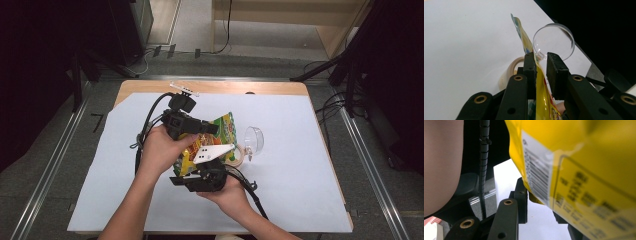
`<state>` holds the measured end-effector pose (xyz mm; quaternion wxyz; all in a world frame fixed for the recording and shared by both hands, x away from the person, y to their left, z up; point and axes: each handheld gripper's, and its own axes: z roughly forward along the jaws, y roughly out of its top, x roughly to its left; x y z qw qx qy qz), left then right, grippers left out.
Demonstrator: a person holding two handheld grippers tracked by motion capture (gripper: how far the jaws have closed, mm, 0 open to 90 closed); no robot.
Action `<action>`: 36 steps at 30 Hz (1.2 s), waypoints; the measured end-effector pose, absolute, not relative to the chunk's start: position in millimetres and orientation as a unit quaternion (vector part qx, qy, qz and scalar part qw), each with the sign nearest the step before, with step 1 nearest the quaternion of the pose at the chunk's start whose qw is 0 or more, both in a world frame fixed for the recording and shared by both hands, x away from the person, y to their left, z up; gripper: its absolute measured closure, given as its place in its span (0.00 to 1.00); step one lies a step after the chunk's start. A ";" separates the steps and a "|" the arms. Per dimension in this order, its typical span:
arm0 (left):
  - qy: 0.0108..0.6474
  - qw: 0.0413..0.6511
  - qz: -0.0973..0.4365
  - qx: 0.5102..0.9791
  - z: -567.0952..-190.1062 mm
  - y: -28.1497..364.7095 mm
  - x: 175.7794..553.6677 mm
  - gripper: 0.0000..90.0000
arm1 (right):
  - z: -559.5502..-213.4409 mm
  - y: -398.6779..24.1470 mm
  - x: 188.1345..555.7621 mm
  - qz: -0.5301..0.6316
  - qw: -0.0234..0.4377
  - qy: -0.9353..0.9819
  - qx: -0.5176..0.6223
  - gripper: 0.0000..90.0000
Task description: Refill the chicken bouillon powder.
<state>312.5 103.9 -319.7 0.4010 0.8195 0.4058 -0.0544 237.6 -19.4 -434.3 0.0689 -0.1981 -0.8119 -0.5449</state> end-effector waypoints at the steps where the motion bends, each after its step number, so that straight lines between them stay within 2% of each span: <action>1: 0.406 0.401 -0.055 0.819 -319.9 104.1 312.8 0.87 | -434.2 -19.2 237.7 -0.544 0.070 -0.812 -0.199 0.79; 16: 0.414 0.394 -0.063 0.818 -325.2 107.7 320.5 0.87 | -432.2 -19.3 237.4 -0.540 0.075 -0.815 -0.196 0.79; 25: 0.423 0.393 -0.086 0.812 -329.6 110.2 330.2 0.87 | -432.6 -19.1 242.9 -0.531 0.079 -0.820 -0.199 0.79; 28: 0.421 0.388 -0.090 0.815 -329.2 109.2 334.1 0.87 | -432.5 -18.7 244.6 -0.531 0.084 -0.819 -0.198 0.76; 36: 0.416 0.395 -0.089 0.815 -328.3 109.8 333.5 0.87 | -431.6 -18.7 244.6 -0.536 0.076 -0.816 -0.202 0.80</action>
